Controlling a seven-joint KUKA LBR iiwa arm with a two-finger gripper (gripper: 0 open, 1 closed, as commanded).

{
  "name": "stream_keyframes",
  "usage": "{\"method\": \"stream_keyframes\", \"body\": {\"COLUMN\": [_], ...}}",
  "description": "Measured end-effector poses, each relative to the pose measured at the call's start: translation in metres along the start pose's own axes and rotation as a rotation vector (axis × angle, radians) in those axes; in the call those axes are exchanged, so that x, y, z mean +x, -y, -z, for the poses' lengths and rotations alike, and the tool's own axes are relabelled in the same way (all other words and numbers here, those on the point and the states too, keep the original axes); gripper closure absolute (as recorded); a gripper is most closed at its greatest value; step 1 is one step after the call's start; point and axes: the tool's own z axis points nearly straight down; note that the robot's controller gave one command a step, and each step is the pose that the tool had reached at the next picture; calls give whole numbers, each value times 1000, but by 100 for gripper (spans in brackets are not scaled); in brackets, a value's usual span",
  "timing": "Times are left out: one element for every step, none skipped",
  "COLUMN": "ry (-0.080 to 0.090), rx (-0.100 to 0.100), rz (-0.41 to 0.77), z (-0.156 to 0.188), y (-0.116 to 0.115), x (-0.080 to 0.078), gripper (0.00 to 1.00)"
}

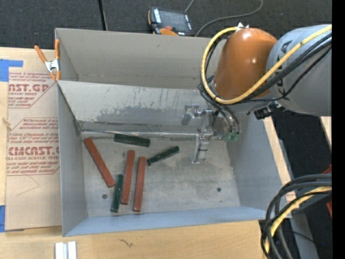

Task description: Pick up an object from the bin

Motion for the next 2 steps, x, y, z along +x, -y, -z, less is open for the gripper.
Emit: {"method": "stream_keyframes", "body": {"ry": [-8,0], "rx": [0,0], "rz": [48,48], "z": [-137,-132], "y": [-9,-9], "x": [-8,-11], "gripper": [0,100]}}
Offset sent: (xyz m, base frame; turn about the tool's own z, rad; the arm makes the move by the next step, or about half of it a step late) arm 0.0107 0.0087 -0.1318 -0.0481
